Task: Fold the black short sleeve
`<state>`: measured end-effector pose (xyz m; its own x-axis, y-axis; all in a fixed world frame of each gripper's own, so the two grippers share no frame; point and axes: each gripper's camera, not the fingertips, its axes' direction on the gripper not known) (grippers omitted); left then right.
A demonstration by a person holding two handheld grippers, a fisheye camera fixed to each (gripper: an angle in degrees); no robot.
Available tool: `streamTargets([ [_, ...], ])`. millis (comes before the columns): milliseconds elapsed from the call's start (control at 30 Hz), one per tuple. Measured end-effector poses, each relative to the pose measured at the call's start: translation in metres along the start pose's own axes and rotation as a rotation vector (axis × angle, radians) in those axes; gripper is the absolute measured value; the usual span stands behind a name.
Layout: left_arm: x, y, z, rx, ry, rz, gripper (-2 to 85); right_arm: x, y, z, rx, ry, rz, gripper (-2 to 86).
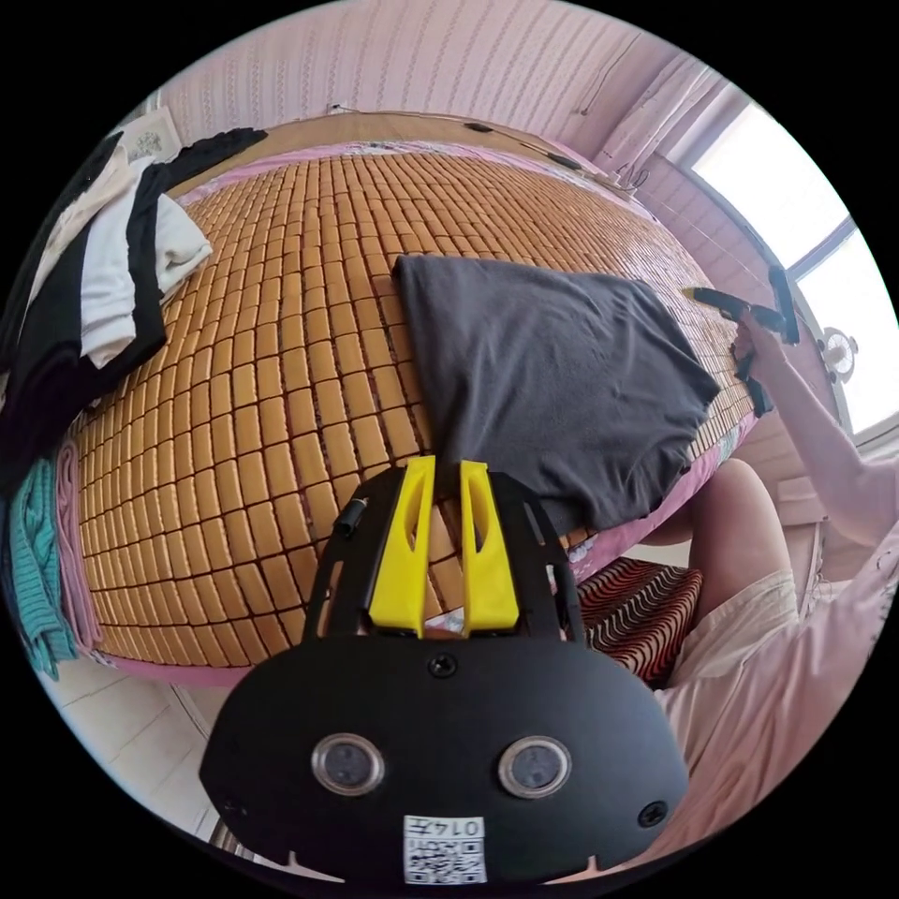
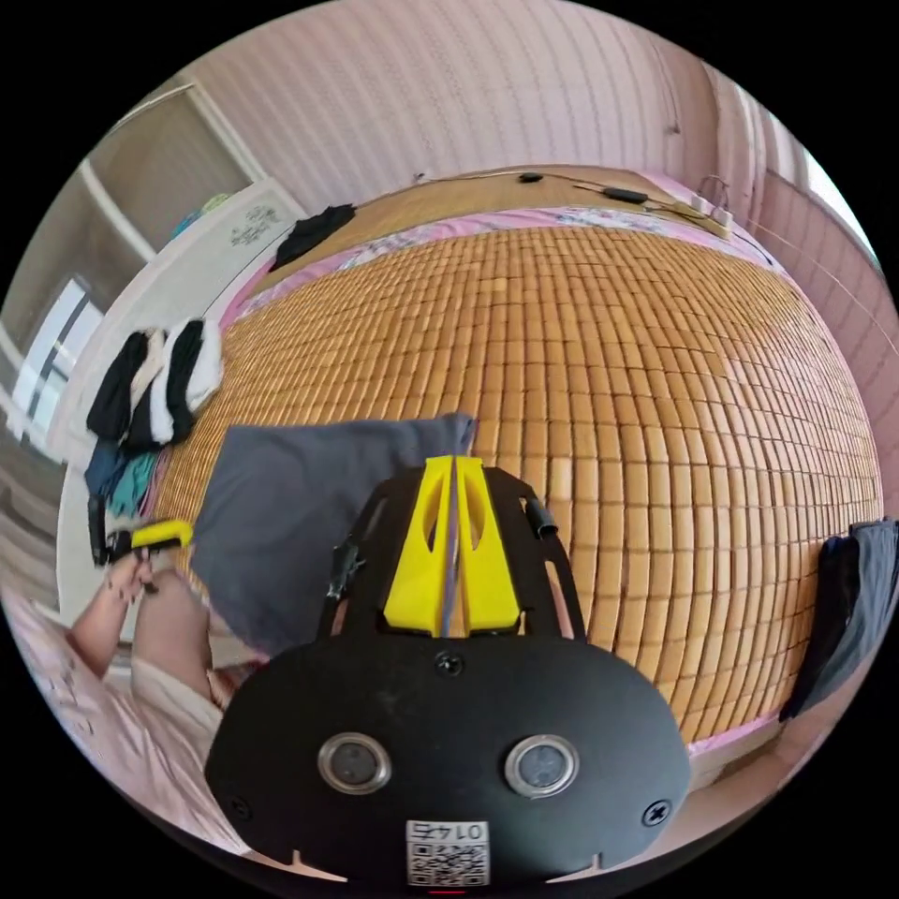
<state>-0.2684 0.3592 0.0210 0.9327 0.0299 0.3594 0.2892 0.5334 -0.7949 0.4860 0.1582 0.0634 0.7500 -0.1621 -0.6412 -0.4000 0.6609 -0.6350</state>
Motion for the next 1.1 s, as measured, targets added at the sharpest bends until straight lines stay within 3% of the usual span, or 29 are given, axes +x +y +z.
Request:
streamTargets([
  [133,0.013,0.005,-0.011,0.057,0.022,0.011,4.7,-0.041,0.062,0.022,-0.171,-0.019,-0.131,0.0],
  [200,0.025,0.003,-0.007,0.062,0.056,0.040,4.7,-0.047,0.089,0.053,-0.317,0.112,-0.143,-0.5],
  [467,0.072,0.005,0.055,-0.081,0.030,0.159,4.8,-0.057,0.121,0.078,-0.318,0.151,-0.213,-0.9],
  [633,0.074,0.017,0.065,-0.057,0.019,0.150,4.6,-0.055,0.128,0.083,-0.370,0.125,-0.192,-0.8],
  [733,0.075,0.022,0.066,-0.053,0.021,0.132,4.5,-0.071,0.119,0.068,-0.290,0.129,-0.191,-0.7],
  [867,0.113,0.030,0.054,0.010,0.042,0.245,2.4,-0.132,0.077,0.077,-0.134,-0.012,-0.299,-0.4],
  [967,0.159,0.032,0.073,0.047,0.085,0.344,0.6,-0.189,0.030,0.130,-0.177,-0.112,-0.392,-0.3],
  [1100,0.193,0.034,0.108,0.043,0.056,0.384,-0.3,-0.247,-0.024,0.197,-0.233,0.026,-0.467,-0.4],
])
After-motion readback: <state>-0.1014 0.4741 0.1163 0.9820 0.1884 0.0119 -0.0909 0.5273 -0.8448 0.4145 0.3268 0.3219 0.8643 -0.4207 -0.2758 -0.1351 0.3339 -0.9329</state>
